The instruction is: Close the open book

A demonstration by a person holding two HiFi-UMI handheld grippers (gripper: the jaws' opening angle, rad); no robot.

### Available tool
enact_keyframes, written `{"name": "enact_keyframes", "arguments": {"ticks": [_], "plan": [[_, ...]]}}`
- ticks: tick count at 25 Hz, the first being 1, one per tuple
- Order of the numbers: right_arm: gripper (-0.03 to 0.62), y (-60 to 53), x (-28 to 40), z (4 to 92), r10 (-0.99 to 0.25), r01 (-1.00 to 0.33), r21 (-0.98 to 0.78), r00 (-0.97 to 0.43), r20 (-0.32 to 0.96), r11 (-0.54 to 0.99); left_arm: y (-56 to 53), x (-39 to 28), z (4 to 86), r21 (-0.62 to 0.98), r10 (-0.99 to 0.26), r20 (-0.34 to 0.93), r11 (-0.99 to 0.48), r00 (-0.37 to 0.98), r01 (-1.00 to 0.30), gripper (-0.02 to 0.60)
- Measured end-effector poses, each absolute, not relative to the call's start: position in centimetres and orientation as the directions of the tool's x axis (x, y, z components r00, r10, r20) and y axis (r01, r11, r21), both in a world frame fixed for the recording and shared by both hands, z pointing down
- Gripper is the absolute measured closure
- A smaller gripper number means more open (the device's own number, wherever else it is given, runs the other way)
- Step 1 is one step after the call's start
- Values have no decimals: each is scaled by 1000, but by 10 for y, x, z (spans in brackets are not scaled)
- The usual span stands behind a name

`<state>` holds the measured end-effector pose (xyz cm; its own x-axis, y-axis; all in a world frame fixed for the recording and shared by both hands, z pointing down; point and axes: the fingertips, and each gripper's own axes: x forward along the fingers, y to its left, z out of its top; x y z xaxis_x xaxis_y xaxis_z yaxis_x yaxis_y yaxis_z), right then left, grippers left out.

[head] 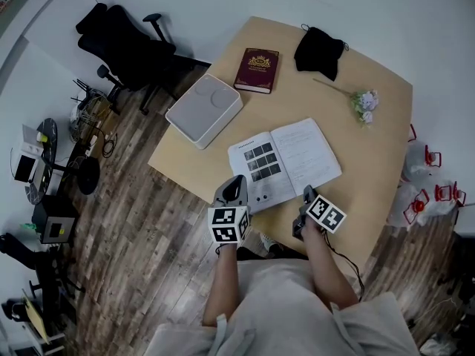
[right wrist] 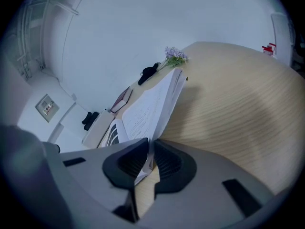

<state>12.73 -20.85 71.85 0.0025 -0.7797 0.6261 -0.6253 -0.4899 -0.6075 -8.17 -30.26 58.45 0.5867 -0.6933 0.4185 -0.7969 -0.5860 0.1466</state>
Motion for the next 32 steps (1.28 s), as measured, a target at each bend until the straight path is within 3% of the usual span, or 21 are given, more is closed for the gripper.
{"name": "enact_keyframes", "arguments": {"ticks": [13, 32], "plan": [[542, -211, 117, 705, -781, -840, -423, 2, 624, -340, -286, -83, 598, 156, -686, 441, -577, 579, -802, 560], [539, -211, 93, 688, -786, -983, -143, 4, 619, -118, -281, -85, 605, 156, -667, 462, -588, 585, -794, 560]]}}
